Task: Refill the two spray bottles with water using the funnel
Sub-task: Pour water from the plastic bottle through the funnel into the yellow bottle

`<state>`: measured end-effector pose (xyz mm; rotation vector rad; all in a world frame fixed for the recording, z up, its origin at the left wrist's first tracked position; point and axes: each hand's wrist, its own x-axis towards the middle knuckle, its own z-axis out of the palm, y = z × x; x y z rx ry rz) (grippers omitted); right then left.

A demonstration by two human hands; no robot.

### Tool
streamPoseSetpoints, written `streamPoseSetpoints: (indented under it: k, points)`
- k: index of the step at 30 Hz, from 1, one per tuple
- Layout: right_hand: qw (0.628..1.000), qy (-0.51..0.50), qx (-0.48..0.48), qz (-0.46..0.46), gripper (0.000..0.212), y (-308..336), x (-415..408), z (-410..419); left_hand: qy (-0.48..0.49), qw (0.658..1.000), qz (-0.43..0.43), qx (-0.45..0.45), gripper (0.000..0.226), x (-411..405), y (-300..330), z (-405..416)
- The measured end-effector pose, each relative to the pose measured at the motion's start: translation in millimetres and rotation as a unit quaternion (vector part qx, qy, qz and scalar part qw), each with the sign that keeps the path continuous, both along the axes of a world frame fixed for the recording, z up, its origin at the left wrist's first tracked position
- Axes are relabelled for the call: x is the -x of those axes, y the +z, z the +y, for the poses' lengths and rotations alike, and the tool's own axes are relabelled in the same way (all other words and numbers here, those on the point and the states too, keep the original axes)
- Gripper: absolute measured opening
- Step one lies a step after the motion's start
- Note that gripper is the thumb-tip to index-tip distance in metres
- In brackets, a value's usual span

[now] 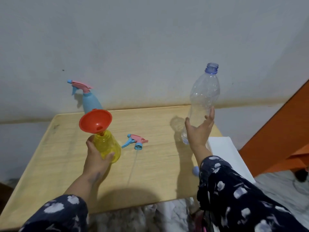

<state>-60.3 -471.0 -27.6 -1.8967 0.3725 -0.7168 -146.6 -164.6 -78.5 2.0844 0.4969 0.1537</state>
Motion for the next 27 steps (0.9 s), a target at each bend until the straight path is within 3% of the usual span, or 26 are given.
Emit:
streamPoseSetpoints:
  k: [5, 12, 19, 27]
  points:
    - [0.998, 0.020, 0.049, 0.025, 0.094, 3, 0, -6, 0.008, 1.000, 0.003, 0.002, 0.088, 2, 5, -5]
    - [0.961, 0.185, 0.194, 0.074, 0.097, 23, 20, 12, 0.040, 0.998, -0.018, -0.045, 0.083, 14, 13, -16]
    - [0.894, 0.292, 0.320, 0.119, 0.099, 56, 46, 32, 0.016, 0.997, 0.000, -0.071, 0.086, 21, 27, -13]
    - [0.801, 0.289, 0.491, 0.182, 0.098, 94, 68, 36, -0.020, 0.994, 0.028, -0.101, 0.084, 20, 35, -2]
